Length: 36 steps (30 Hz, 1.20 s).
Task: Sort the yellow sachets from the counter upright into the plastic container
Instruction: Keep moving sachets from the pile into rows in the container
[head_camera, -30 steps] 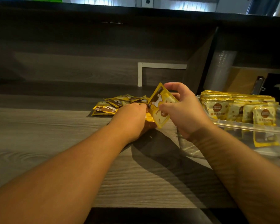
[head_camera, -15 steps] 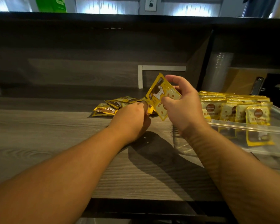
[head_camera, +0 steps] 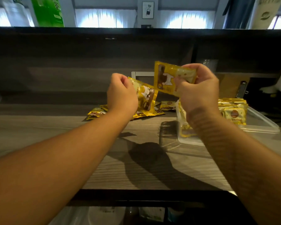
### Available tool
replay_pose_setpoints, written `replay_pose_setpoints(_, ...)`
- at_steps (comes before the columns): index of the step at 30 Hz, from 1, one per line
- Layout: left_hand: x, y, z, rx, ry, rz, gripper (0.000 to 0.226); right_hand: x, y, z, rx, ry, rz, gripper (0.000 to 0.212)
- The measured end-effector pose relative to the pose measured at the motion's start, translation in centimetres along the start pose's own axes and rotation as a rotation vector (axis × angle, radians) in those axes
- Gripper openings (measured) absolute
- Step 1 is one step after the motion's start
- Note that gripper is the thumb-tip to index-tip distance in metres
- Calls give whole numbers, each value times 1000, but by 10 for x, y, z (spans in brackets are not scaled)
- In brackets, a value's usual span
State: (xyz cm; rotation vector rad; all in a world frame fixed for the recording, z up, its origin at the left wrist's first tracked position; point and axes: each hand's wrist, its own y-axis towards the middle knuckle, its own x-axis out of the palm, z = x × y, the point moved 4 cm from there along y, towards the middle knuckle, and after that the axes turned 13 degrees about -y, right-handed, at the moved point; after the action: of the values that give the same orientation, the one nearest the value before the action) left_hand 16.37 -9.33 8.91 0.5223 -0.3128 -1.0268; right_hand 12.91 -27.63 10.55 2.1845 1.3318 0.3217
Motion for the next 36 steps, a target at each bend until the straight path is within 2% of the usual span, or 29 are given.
replay_pose_setpoints(4,26,-7,29,53,-147,-106,35,-40,13,-7,-9,-14,43,23)
replay_pose_setpoints(7,49,-12,37,-78,-214,-183,36,-71,20,-3,-14,-60,96,23)
replay_pose_setpoints(10,74,-22,46,-166,-181,-386,38,-95,24,6,11,-76,112,24)
replay_pose_setpoints(13,93,-36,56,-103,-89,-654,61,-113,26,13,35,-91,131,30)
replay_pose_setpoints(16,109,-47,57,-13,55,-888,73,-129,29,16,25,-72,160,32)
replay_pose_setpoints(20,126,-57,57,216,324,-1024,76,-142,32,23,-7,-121,171,38)
replay_pose_setpoints(24,133,-63,55,396,483,-1059,57,-146,31,28,-43,-213,114,38)
replay_pose_setpoints(29,134,-61,54,605,665,-943,31,-144,32,33,-76,-385,-3,40)
replay_pose_setpoints(33,130,-52,48,491,659,-880,38,-143,37,31,-104,-481,-91,35)
replay_pose_setpoints(36,130,-50,45,477,656,-845,60,-137,42,30,-171,-648,-198,37)
